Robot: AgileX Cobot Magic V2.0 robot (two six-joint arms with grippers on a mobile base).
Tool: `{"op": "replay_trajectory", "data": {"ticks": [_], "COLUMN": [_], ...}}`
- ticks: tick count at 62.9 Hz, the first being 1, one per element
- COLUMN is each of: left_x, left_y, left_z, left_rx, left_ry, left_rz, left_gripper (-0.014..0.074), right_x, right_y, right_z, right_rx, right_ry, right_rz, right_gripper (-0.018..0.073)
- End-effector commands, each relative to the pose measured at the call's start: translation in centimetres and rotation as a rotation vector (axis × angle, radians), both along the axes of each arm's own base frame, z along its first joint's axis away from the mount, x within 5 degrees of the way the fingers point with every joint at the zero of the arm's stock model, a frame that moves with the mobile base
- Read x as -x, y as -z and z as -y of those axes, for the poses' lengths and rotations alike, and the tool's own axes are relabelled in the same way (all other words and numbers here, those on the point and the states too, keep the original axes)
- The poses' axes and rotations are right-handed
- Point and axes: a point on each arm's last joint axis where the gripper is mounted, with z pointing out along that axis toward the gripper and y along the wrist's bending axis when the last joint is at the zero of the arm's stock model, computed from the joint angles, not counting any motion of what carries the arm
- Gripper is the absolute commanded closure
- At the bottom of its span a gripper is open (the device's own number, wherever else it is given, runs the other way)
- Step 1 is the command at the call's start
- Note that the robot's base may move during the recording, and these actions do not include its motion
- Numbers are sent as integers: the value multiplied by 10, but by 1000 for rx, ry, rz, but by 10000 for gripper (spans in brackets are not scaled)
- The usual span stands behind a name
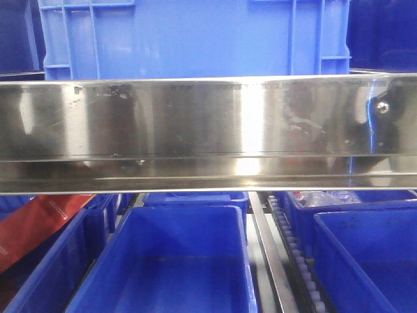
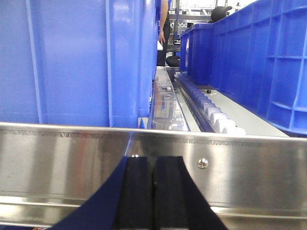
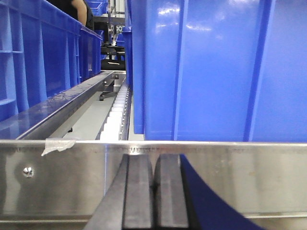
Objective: Place cylindrical capacitor in blue bin on shelf
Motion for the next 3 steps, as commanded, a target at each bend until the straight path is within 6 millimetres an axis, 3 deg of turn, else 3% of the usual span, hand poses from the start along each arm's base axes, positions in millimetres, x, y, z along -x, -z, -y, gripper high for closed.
{"op": "replay_trajectory", "data": {"ticks": [1, 3], "left_x": [1, 1], "left_y": [-3, -3], "left_z": [0, 0], "left_rx": [4, 4], "left_ry": [-4, -4], "left_rz": [26, 26], "left_gripper": [707, 707], "right_x": [0, 0], "right_y": [-1, -1], "right_z": [1, 1], "right_rx": [8, 8], "right_ry": [8, 8], "right_rz": [19, 19], "right_gripper": [713, 713]}}
